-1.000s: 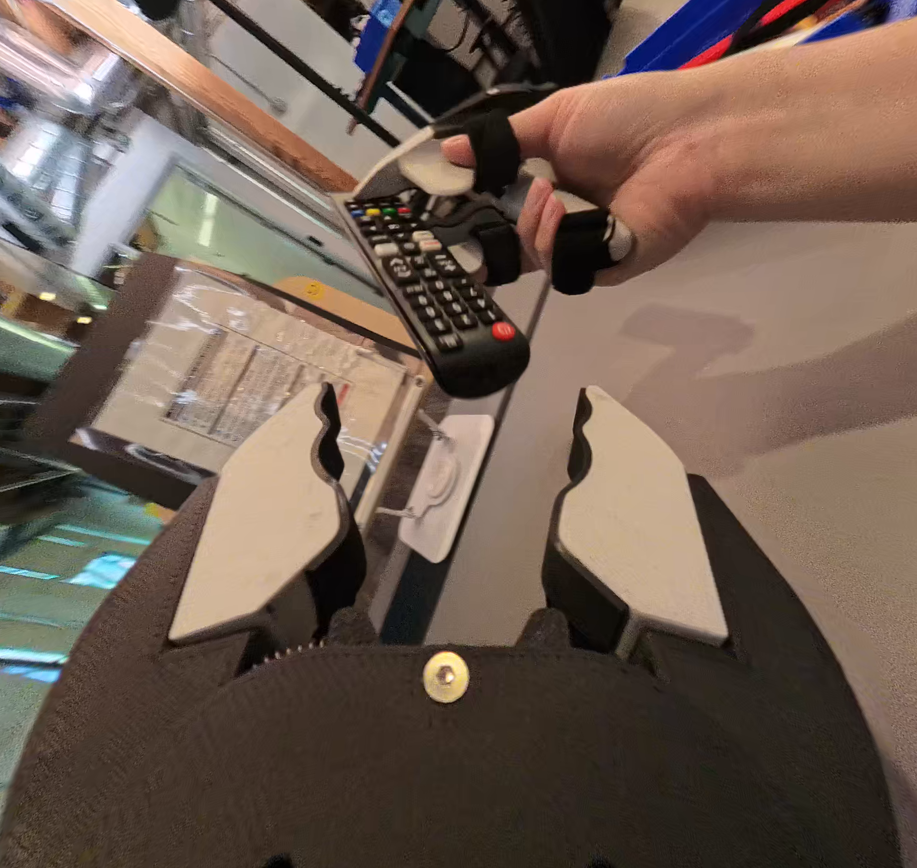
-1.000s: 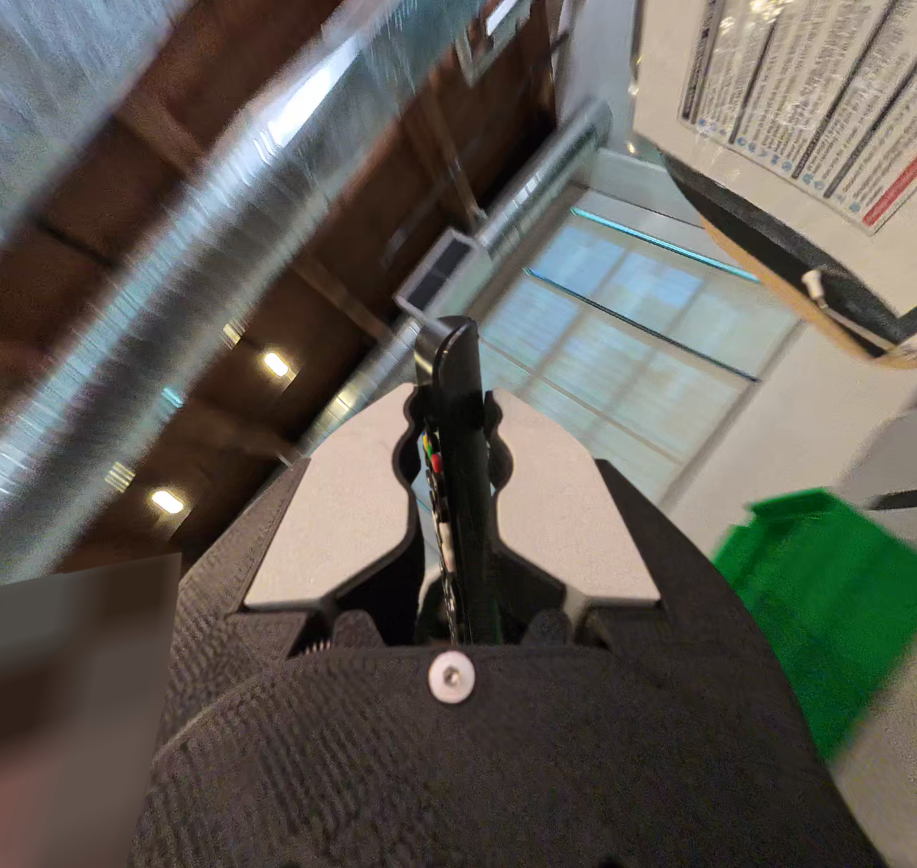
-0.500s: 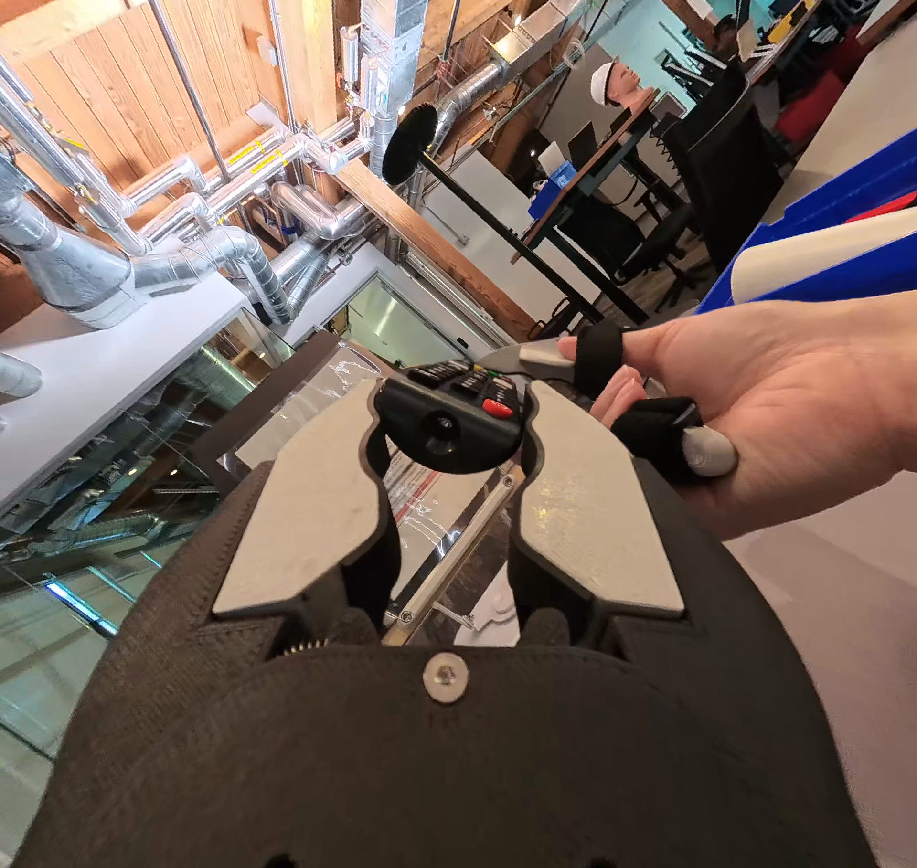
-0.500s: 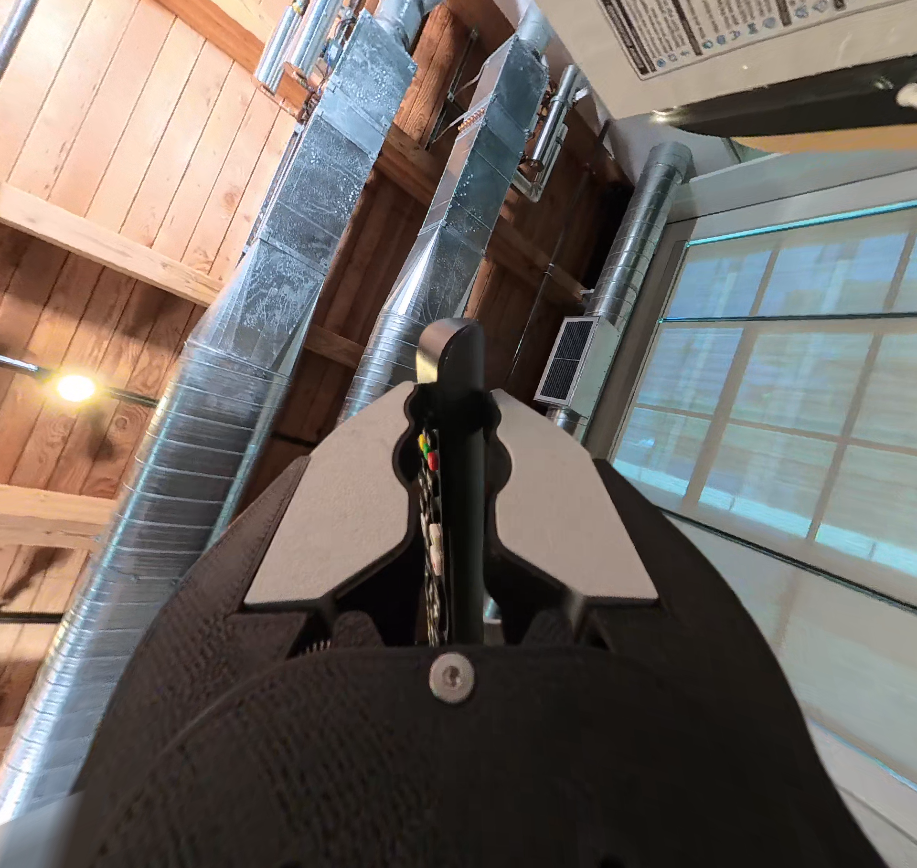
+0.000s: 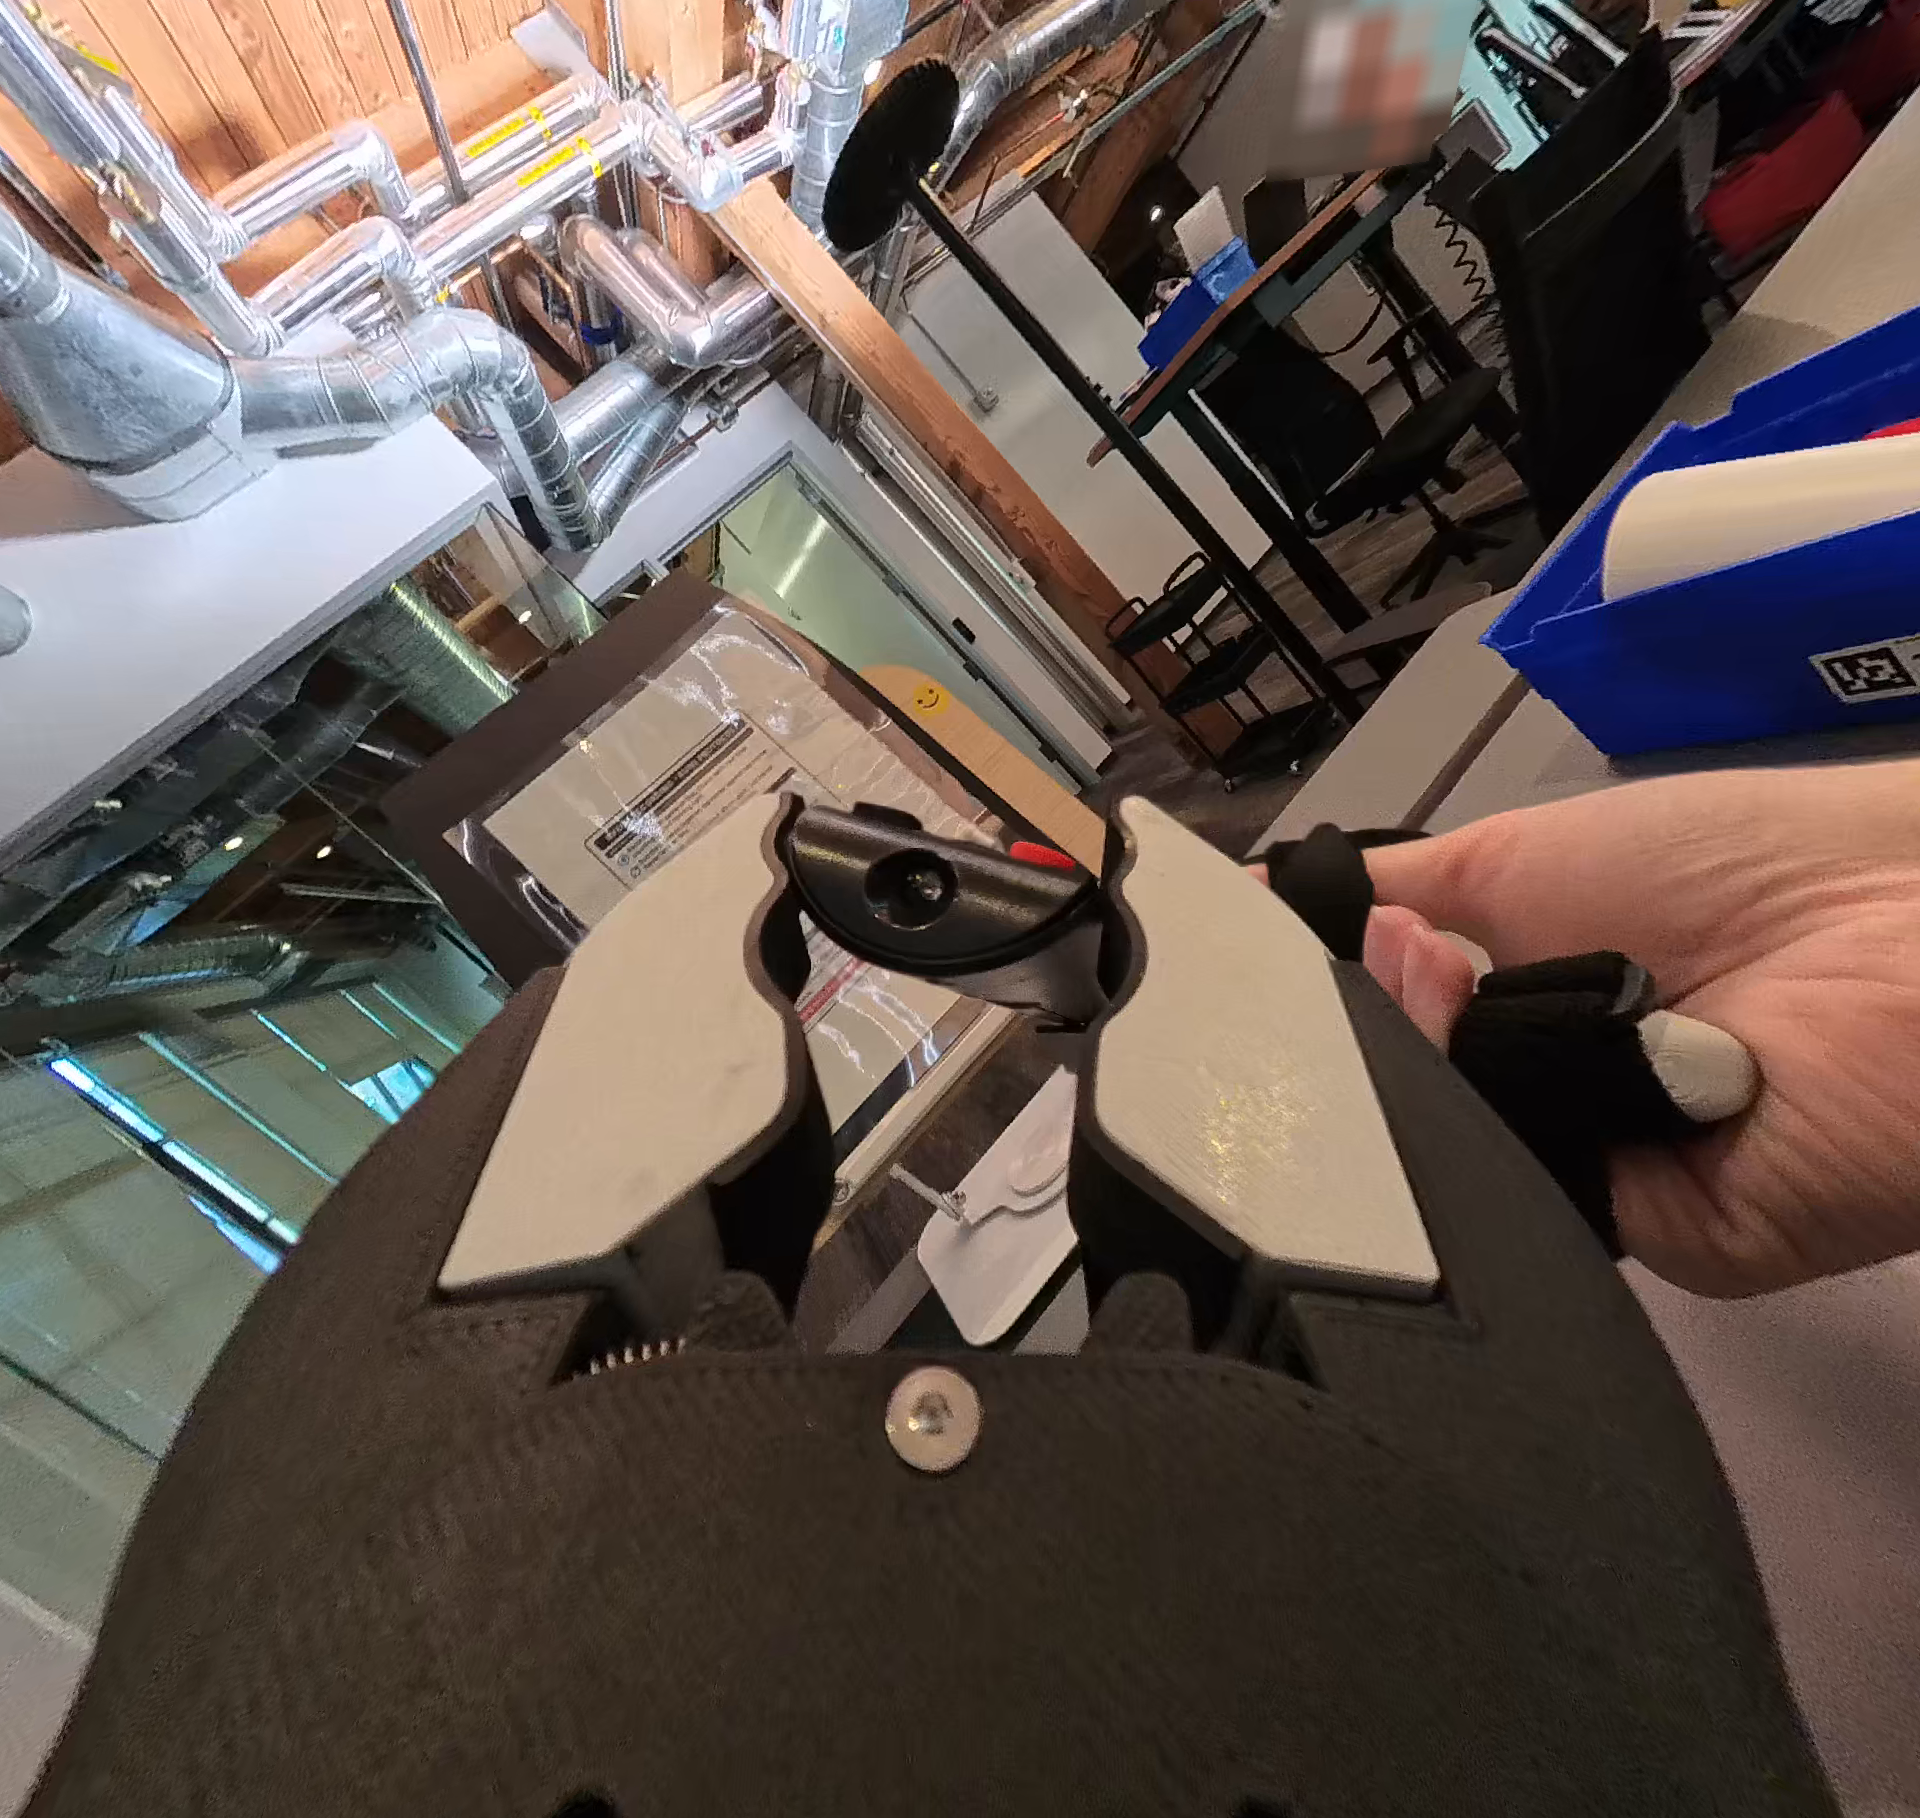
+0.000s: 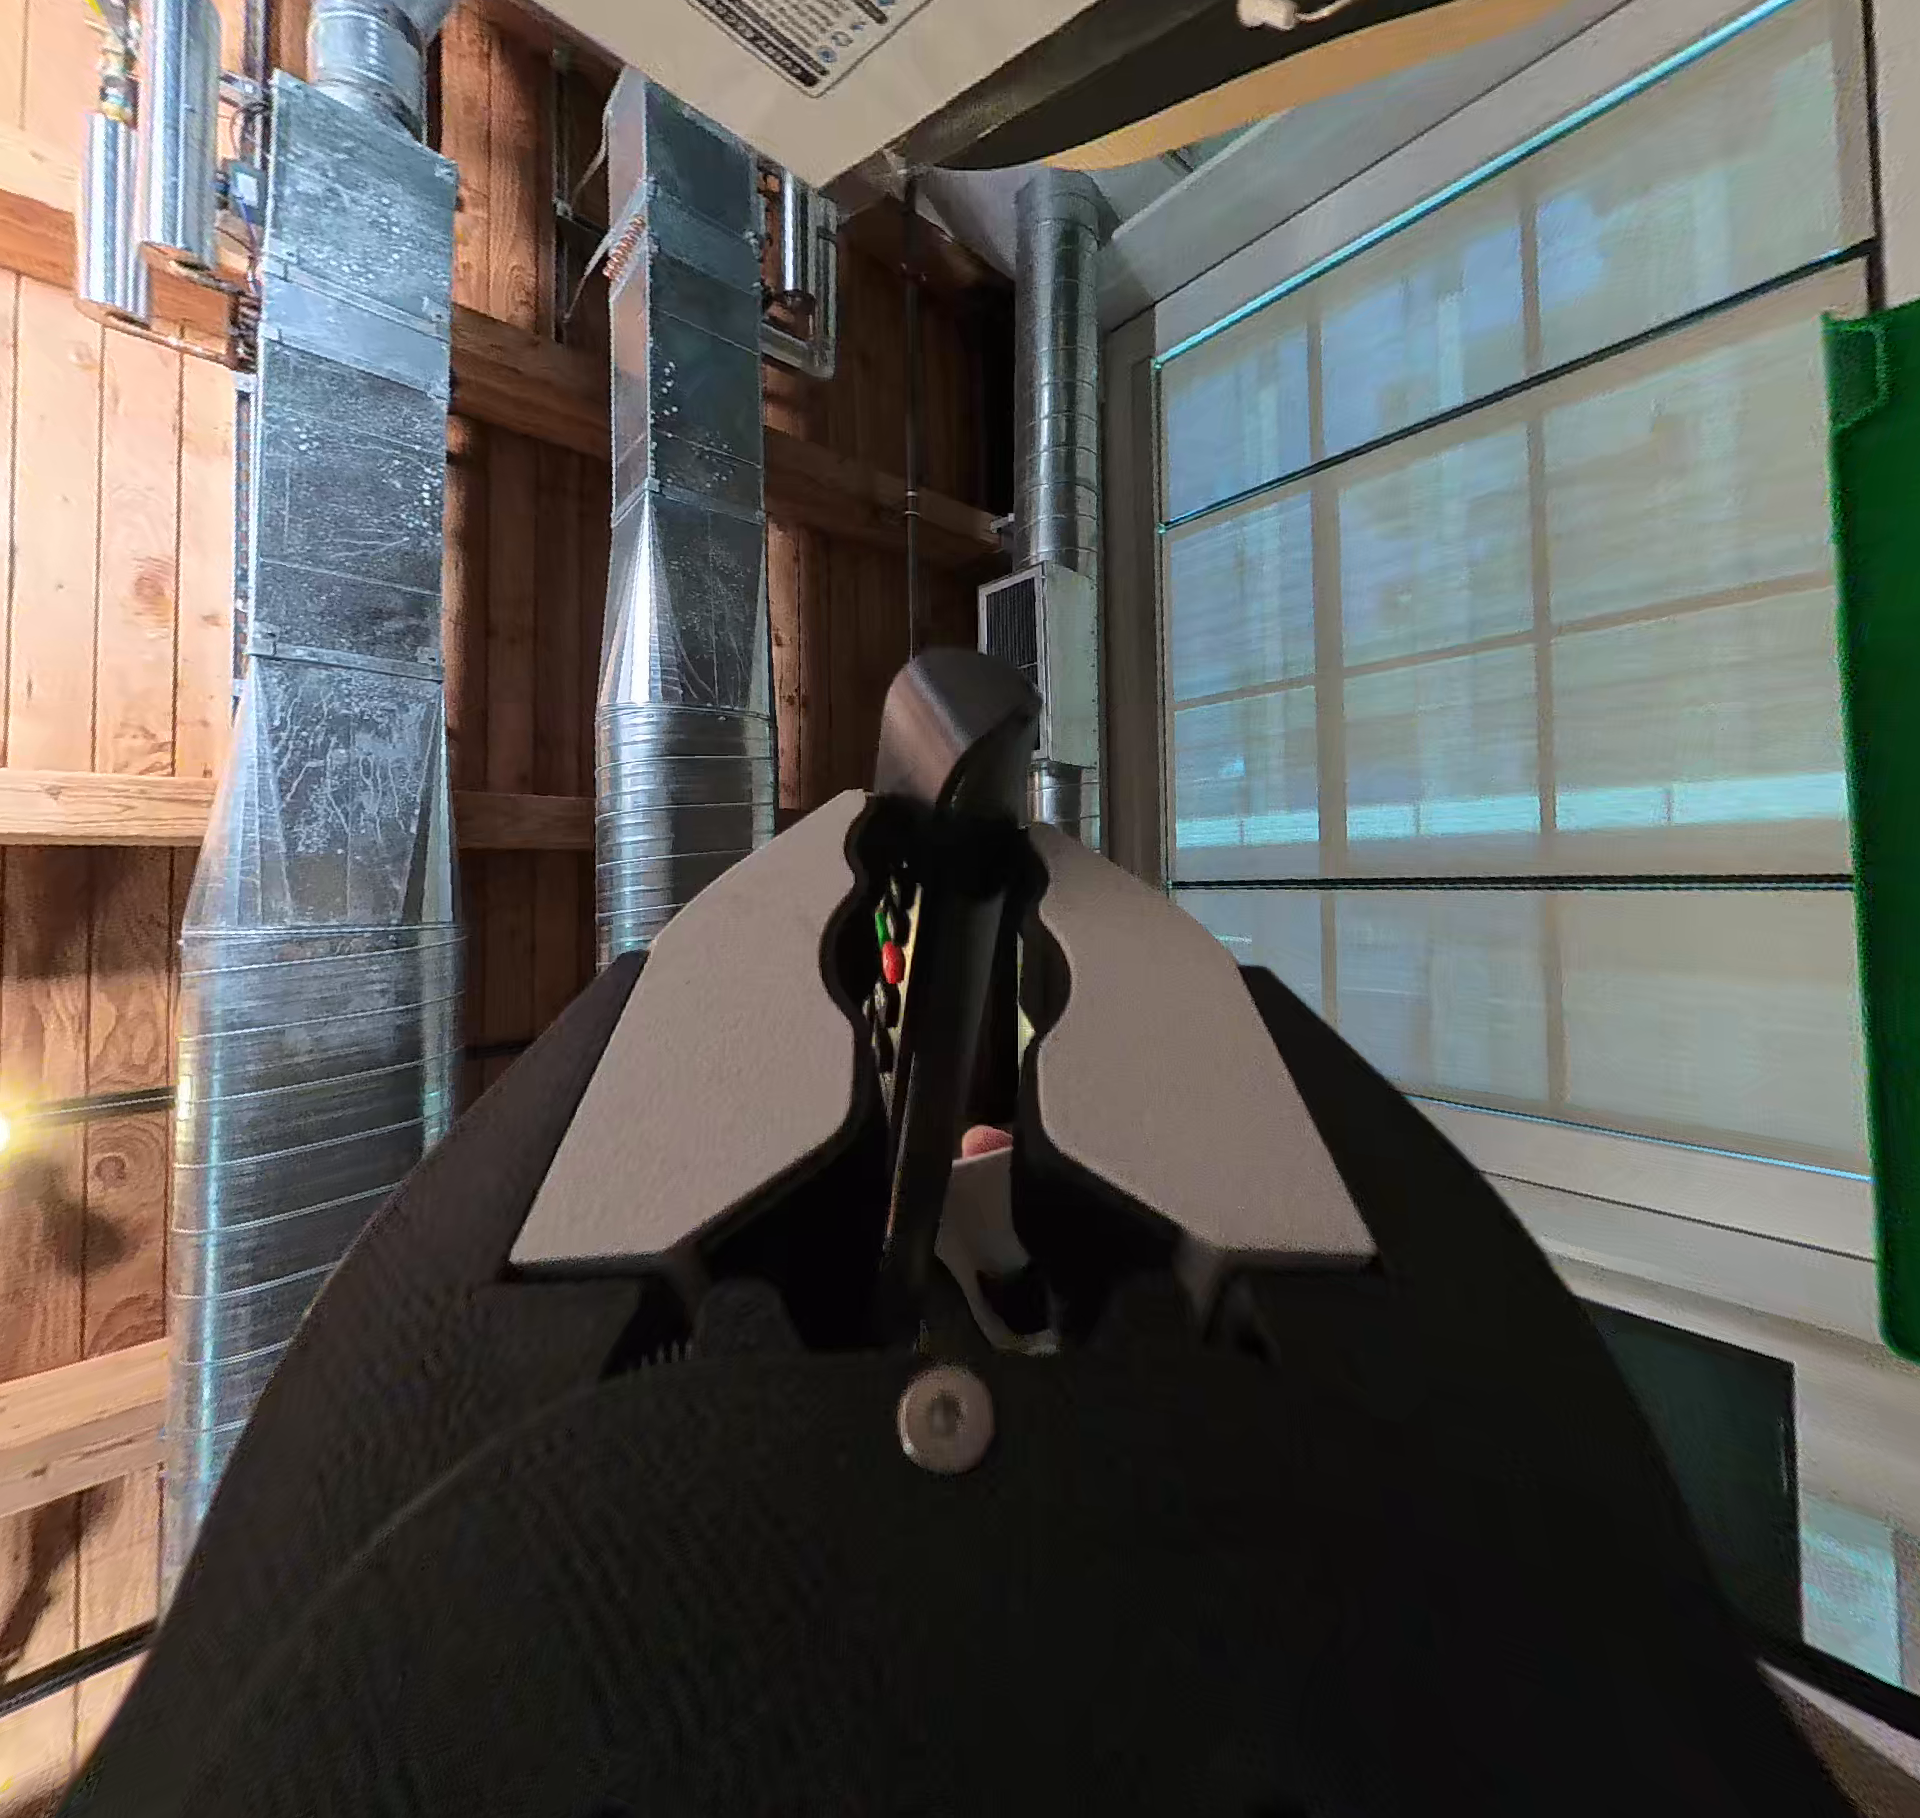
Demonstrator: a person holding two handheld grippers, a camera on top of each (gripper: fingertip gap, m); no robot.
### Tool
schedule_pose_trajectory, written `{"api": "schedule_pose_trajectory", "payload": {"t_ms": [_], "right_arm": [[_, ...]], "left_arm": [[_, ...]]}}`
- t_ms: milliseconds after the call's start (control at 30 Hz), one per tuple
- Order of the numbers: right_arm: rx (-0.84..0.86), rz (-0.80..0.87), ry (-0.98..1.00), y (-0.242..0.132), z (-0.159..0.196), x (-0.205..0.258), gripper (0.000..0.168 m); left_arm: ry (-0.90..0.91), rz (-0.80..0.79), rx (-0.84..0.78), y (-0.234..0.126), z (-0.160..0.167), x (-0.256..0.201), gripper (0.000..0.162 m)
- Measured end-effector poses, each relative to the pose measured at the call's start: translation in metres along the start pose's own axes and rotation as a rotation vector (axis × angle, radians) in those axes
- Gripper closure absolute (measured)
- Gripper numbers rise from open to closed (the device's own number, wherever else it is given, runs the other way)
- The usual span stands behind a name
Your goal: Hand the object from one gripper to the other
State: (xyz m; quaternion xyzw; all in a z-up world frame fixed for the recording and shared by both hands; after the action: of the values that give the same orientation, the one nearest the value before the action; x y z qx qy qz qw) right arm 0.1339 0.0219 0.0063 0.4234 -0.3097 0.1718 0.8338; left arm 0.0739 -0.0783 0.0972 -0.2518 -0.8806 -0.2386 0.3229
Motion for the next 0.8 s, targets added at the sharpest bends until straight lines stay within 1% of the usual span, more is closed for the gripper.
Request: {"api": "schedule_pose_trajectory", "payload": {"t_ms": [333,600,800], "right_arm": [[0.019,0.047,0.111,-0.001,0.003,-0.027,0.145],[0.019,0.071,0.136,-0.001,0.007,-0.038,0.144],[0.021,0.077,0.142,-0.002,0.007,-0.041,0.145]], "left_arm": [[-0.131,0.013,0.100,-0.001,0.010,0.017,0.110],[-0.227,0.006,0.152,-0.001,0.017,0.027,0.110],[-0.257,0.006,0.160,-0.001,0.020,0.031,0.110]]}}
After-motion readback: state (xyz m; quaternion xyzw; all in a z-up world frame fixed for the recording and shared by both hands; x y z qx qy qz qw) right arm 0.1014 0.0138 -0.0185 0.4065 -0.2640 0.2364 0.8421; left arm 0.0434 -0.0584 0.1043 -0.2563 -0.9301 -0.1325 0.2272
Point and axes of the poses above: each gripper's, where its closed fingertips meet, y out along the fingers, z out of its underside, x = y × z across the jaws, the point moved 6 cm from there along -y, back along the fingers, and after that the axes turned 1 degree about -x, right-handed, at the moved point
